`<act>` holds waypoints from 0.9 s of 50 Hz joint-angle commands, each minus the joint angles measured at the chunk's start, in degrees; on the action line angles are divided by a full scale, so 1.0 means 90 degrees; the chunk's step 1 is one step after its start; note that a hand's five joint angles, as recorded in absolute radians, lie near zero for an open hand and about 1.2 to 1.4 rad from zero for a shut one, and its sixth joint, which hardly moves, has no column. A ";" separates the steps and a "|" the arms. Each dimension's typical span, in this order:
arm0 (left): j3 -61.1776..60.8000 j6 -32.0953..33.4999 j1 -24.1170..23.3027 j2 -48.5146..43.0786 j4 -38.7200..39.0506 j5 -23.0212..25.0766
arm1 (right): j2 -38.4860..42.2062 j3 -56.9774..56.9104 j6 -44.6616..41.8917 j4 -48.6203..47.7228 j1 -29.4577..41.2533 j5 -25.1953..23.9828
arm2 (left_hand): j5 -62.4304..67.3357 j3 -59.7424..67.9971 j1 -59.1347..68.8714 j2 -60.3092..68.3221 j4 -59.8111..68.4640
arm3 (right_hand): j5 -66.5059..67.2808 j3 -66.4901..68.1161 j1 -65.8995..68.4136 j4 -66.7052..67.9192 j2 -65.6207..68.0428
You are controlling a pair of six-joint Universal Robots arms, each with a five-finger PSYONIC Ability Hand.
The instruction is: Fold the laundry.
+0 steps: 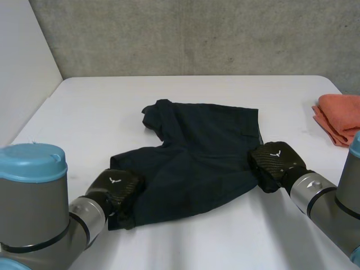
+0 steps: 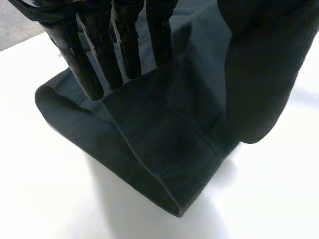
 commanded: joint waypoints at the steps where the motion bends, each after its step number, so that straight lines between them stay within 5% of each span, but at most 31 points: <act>1: 0.0040 0.0051 -0.0099 -0.0341 0.0148 -0.0024 | 0.0002 -0.0026 0.0026 -0.0004 -0.0003 0.0010 | 0.1796 0.1812 0.1740 0.1814 0.1824 | 0.1497 0.1371 0.2737 0.1314 0.1424; 5: 0.0118 0.0061 -0.0099 -0.0440 0.0217 -0.0209 | -0.0017 -0.0085 0.0026 0.0054 -0.0013 0.0020 | 0.5813 0.5830 0.5758 0.5831 0.5841 | 0.1497 0.1371 0.2737 0.1314 0.1424; 11: 0.0245 0.0158 -0.0138 0.0378 0.0178 -0.0532 | -0.0348 -0.0513 -0.0489 0.0978 0.0017 0.0010 | 0.5819 0.5836 0.5763 0.5837 0.5847 | 0.1497 0.1371 0.2737 0.1314 0.1424; 19: 0.0528 0.1445 -0.0119 0.2565 -0.0718 -0.0542 | -0.1735 -0.1558 -0.2014 0.3431 -0.0032 -0.0020 | 0.5819 0.5836 0.5763 0.5837 0.5847 | 0.1497 0.1371 0.2737 0.1314 0.1424; 26: 0.0899 0.2024 -0.0128 0.3027 -0.1501 -0.0522 | -0.1912 -0.2788 -0.2669 0.4896 -0.0022 0.0039 | 0.5819 0.5836 0.5763 0.5837 0.5847 | 0.1497 0.1371 0.2737 0.1314 0.1424; 30: 0.0997 0.2073 -0.0119 0.2891 -0.1502 -0.0512 | -0.1766 -0.3073 -0.2679 0.5152 -0.0032 0.0029 | 0.5819 0.5836 0.5763 0.5837 0.5847 | 0.1497 0.1371 0.2737 0.1314 0.1424; 36: 0.1270 0.2092 -0.0060 0.1369 -0.0975 -0.0532 | -0.0596 -0.3210 -0.2660 0.5133 0.0016 0.0049 | 0.5819 0.5836 0.5763 0.5837 0.5847 | 0.1497 0.1371 0.2737 0.1314 0.1424; 45: 0.2986 0.2131 -0.0031 -0.1130 0.0186 -0.0571 | 0.1328 -0.4310 -0.2329 0.3915 0.0552 0.1121 | 0.5819 0.5836 0.5763 0.5837 0.5847 | 0.1497 0.1371 0.2737 0.1314 0.1424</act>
